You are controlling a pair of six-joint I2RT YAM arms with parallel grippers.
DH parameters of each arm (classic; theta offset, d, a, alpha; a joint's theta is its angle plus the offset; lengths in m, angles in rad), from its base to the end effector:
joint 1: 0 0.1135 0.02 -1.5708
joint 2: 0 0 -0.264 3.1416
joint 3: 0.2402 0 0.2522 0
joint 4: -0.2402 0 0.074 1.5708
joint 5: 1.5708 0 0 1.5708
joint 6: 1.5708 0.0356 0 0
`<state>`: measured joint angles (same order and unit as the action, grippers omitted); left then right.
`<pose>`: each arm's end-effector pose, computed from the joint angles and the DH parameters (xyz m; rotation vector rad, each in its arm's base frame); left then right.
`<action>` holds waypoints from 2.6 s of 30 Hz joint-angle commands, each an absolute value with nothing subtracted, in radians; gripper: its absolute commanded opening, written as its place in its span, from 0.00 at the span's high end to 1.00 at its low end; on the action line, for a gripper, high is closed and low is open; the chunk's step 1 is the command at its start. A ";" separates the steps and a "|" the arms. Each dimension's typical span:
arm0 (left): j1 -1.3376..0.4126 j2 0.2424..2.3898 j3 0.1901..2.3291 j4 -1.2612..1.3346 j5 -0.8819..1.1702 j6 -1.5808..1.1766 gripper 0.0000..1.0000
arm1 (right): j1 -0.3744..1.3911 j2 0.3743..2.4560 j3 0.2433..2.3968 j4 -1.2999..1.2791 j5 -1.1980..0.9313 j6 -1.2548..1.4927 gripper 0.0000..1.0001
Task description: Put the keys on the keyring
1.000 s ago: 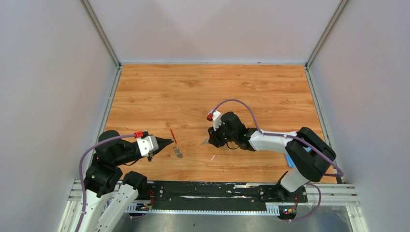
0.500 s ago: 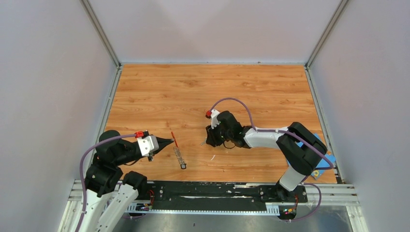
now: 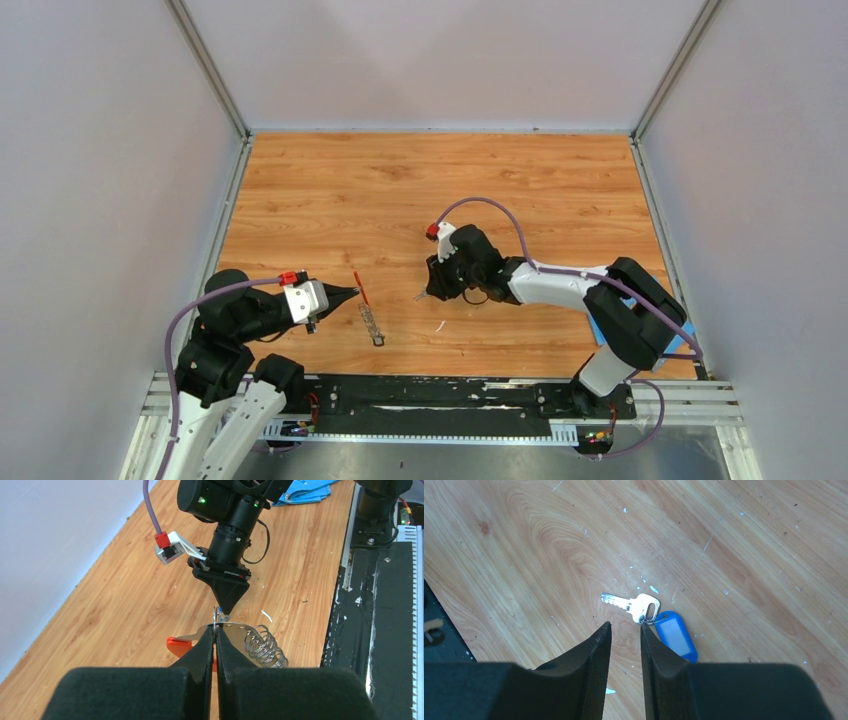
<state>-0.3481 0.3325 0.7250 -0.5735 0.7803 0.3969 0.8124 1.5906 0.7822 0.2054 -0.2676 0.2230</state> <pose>0.0587 -0.0479 0.3309 1.1256 1.3289 -0.6438 0.2181 0.2439 0.1803 -0.8169 2.1357 0.8601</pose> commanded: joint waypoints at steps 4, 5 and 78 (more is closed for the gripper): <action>-0.342 0.328 0.732 -0.545 0.781 0.406 1.00 | 0.802 1.635 0.814 0.161 -0.235 0.246 0.69; -0.342 0.328 0.732 -0.545 0.781 0.404 1.00 | 0.802 1.639 0.816 0.162 -0.234 0.243 0.69; -0.342 0.316 0.730 -0.562 0.767 0.436 1.00 | 0.799 1.708 0.885 0.123 -0.189 0.254 0.80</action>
<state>-0.3481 0.3290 0.7254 -0.5709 0.7734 0.4198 0.7864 1.7161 0.8783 0.1482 -0.2108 0.2501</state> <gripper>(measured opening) 0.006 0.169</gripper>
